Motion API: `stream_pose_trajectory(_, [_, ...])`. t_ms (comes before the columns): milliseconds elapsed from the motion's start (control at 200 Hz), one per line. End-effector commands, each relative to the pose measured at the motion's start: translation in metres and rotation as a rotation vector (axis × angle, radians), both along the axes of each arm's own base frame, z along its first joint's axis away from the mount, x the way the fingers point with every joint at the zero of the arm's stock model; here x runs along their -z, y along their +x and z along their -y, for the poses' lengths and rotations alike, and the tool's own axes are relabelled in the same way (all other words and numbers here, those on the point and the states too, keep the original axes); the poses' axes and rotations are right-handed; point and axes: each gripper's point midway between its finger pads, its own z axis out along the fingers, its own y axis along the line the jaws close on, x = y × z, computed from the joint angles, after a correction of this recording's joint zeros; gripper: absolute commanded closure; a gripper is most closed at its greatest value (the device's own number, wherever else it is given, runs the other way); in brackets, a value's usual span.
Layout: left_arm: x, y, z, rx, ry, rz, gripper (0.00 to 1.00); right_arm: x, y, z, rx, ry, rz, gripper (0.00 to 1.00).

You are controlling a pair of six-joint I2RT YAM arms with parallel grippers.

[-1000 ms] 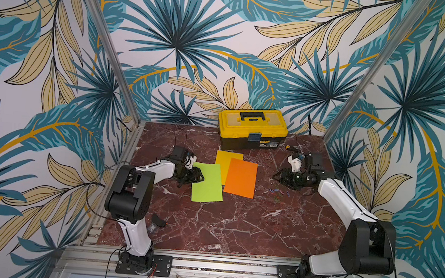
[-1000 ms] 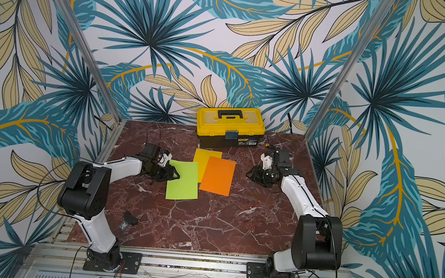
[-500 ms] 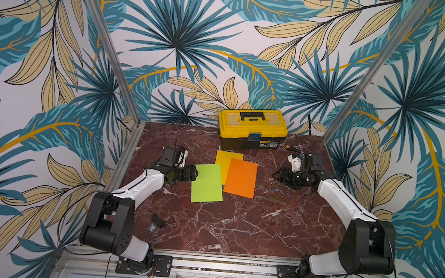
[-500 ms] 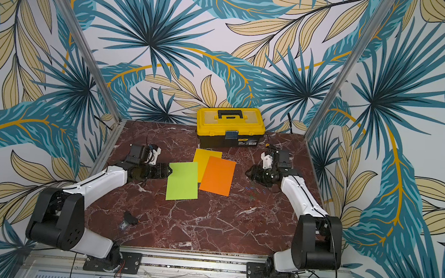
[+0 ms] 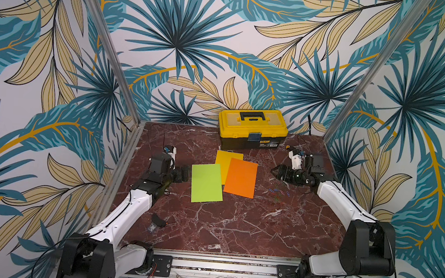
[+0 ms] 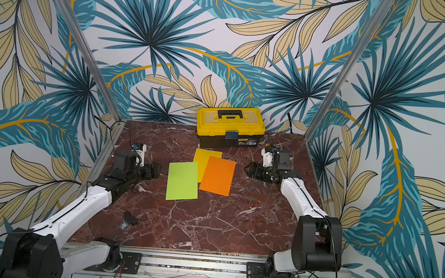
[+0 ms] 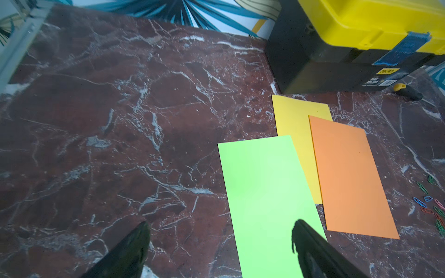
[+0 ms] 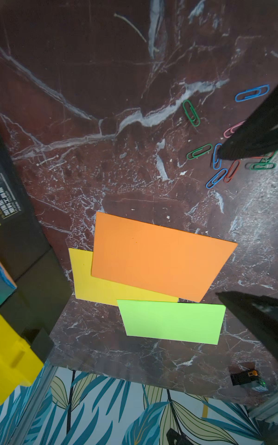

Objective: Unclip the paperclips from the documents
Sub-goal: Reset both arms

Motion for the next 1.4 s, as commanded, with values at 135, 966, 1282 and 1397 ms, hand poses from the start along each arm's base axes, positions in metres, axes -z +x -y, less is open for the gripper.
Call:
stream_pose_trajectory(135, [-0.027, 0.001, -0.025, -0.086, 0.090, 0.217, 0.06, -0.010, 0.012, 0.019, 0.037, -0.130, 0.199, 0.04])
stream_pose_trajectory(966, [-0.001, 0.011, -0.081, -0.314, 0.308, 0.419, 0.08, 0.022, 0.005, 0.084, 0.290, -0.447, 0.439, 0.00])
stream_pose_trajectory(1282, [0.021, 0.028, -0.087, -0.318, 0.356, 0.415, 0.09, 0.016, -0.004, 0.084, 0.294, -0.465, 0.571, 0.00])
stream_pose_trajectory(1397, [0.028, 0.030, -0.088, -0.324, 0.355, 0.411, 0.09, 0.020, -0.006, 0.084, 0.296, -0.464, 0.609, 0.01])
